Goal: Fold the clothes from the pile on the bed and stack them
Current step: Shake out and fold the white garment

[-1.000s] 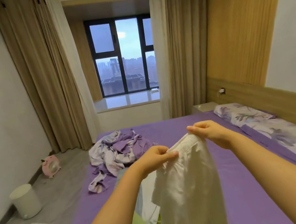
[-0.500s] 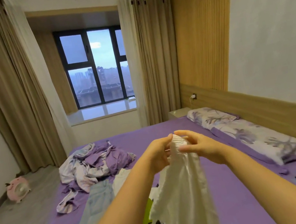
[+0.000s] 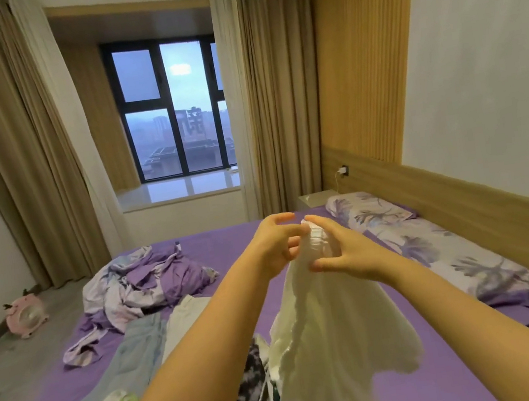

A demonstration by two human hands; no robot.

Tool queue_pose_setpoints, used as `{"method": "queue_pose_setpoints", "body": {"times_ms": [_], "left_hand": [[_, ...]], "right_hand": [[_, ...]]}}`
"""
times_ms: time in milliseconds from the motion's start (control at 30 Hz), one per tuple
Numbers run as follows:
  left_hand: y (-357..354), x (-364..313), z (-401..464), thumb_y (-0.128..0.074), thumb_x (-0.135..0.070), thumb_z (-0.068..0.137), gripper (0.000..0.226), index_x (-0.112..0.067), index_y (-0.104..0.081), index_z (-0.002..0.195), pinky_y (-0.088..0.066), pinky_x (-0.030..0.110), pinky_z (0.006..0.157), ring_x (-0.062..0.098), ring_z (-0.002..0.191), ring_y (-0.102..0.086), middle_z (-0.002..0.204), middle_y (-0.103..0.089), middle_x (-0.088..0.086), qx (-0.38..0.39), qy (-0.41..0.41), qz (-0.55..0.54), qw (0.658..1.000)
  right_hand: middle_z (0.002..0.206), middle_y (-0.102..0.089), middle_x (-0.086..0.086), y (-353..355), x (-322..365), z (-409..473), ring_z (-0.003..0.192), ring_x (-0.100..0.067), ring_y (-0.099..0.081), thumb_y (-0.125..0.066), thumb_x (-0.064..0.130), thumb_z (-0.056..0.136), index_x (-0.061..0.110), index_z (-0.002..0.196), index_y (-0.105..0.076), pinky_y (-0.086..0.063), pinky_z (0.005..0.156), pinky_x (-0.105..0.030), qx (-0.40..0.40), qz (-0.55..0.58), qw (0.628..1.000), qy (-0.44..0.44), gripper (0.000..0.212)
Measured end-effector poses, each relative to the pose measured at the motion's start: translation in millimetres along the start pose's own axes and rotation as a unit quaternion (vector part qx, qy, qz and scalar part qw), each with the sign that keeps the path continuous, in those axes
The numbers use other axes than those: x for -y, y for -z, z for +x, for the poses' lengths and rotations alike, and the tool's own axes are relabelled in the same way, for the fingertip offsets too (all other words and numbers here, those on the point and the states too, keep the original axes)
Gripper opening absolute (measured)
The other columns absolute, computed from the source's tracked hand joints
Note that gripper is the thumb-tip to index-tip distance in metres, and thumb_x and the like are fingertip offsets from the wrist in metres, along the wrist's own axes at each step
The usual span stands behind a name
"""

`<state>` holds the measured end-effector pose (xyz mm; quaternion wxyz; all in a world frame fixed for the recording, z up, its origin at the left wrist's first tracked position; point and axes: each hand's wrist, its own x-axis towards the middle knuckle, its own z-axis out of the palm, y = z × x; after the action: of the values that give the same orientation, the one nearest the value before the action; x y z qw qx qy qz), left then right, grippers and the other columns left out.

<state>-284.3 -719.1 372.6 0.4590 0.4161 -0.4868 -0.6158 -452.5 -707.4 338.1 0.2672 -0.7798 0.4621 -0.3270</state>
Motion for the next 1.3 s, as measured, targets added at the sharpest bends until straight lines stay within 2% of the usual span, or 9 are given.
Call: {"method": "queue_pose_setpoints", "body": {"times_ms": [100, 200, 367, 500, 600, 833, 1033, 1233, 1300], "left_hand": [[-25.4, 4.0, 7.8, -0.044, 0.012, 0.09, 0.048, -0.013, -0.045, 0.13, -0.057, 0.031, 0.065, 0.027, 0.088, -0.065, 0.112, -0.061, 0.021, 0.014, -0.004, -0.053, 0.999], [-45.4, 13.9, 18.7, -0.042, 0.014, 0.09, 0.045, -0.012, -0.055, 0.125, -0.056, 0.036, 0.081, 0.024, 0.088, -0.064, 0.106, -0.064, 0.017, 0.034, -0.043, 0.005, 0.999], [-61.6, 30.0, 37.7, -0.066, -0.01, 0.088, 0.031, -0.028, -0.066, 0.114, -0.049, 0.021, 0.078, 0.016, 0.107, -0.058, 0.114, -0.064, -0.005, 0.014, -0.13, 0.174, 0.976], [-54.1, 52.2, 55.9, -0.06, -0.039, 0.092, 0.047, -0.034, -0.048, 0.137, -0.037, 0.026, 0.092, 0.002, 0.115, -0.051, 0.128, -0.055, -0.018, 0.144, -0.034, 0.202, 0.968], [-55.2, 71.8, 65.1, -0.056, -0.033, 0.096, 0.022, -0.035, -0.061, 0.117, -0.05, 0.015, 0.079, -0.006, 0.097, -0.063, 0.107, -0.068, -0.022, 0.233, 0.02, 0.22, 0.947], [-73.7, 67.3, 102.8, -0.052, -0.018, 0.098, 0.019, -0.007, -0.067, 0.103, -0.057, 0.033, 0.072, 0.019, 0.08, -0.07, 0.092, -0.073, 0.008, 0.151, 0.01, 0.047, 0.987], [-77.6, 45.2, 120.6, -0.048, -0.015, 0.1, 0.018, -0.009, -0.065, 0.099, -0.056, 0.026, 0.062, 0.015, 0.075, -0.069, 0.088, -0.072, 0.007, 0.132, -0.005, 0.045, 0.99], [-54.8, 14.6, 145.0, -0.05, -0.016, 0.099, 0.019, -0.006, -0.063, 0.108, -0.053, 0.035, 0.075, 0.023, 0.089, -0.063, 0.097, -0.067, 0.011, 0.053, -0.012, 0.039, 0.998], [-40.4, 2.7, 150.3, -0.055, -0.012, 0.096, 0.019, -0.001, -0.063, 0.109, -0.055, 0.035, 0.072, 0.026, 0.088, -0.064, 0.098, -0.068, 0.013, 0.036, -0.016, 0.036, 0.999]], "right_hand": [[0.116, -0.055, 0.023, 19.3, -18.1, -3.9, 0.103, 0.006, -0.054, -0.07, 0.028, 0.086, 0.035, 0.13, -0.048, -0.043, 0.079, -0.005, -0.08, 0.048, 0.996, 0.01, 0.049], [0.103, -0.065, 0.016, 39.0, -37.0, -7.5, 0.091, 0.004, -0.061, -0.067, 0.028, 0.088, 0.038, 0.11, -0.06, -0.045, 0.073, -0.009, -0.106, 0.107, 0.989, 0.004, 0.025], [0.097, -0.072, 0.005, 61.9, -65.3, -12.5, 0.089, -0.009, -0.066, -0.065, 0.025, 0.09, 0.027, 0.104, -0.07, -0.048, 0.073, -0.019, -0.14, 0.186, 0.972, -0.025, 0.015], [0.095, -0.073, 0.001, 79.7, -70.9, -17.9, 0.085, -0.011, -0.067, -0.066, 0.033, 0.084, 0.025, 0.101, -0.073, -0.052, 0.07, -0.022, -0.137, 0.281, 0.949, -0.03, 0.02], [0.091, -0.072, 0.0, 96.9, -69.2, -14.4, 0.081, -0.011, -0.067, -0.061, 0.027, 0.09, 0.018, 0.106, -0.07, -0.054, 0.068, -0.023, -0.162, 0.343, 0.925, -0.034, 0.02], [0.109, -0.07, 0.011, 89.6, -98.4, -1.0, 0.097, -0.004, -0.062, -0.059, 0.035, 0.093, 0.032, 0.106, -0.069, -0.049, 0.084, -0.022, -0.232, 0.137, 0.951, -0.152, 0.017], [0.116, -0.067, 0.011, 47.8, -117.6, 6.9, 0.106, -0.01, -0.063, -0.044, 0.058, 0.093, 0.036, 0.122, -0.06, -0.051, 0.086, -0.032, -0.125, 0.292, 0.922, -0.222, 0.039], [0.076, -0.052, -0.006, 34.2, -139.3, 6.2, 0.07, -0.017, -0.048, -0.058, 0.018, 0.09, -0.003, 0.087, -0.056, -0.036, 0.061, -0.027, -0.122, 0.018, 0.965, -0.23, 0.021], [0.069, -0.047, -0.009, 37.7, -144.2, 9.6, 0.065, -0.021, -0.045, -0.053, 0.013, 0.09, 0.002, 0.078, -0.056, -0.038, 0.058, -0.029, -0.151, -0.01, 0.955, -0.253, 0.017]]}}
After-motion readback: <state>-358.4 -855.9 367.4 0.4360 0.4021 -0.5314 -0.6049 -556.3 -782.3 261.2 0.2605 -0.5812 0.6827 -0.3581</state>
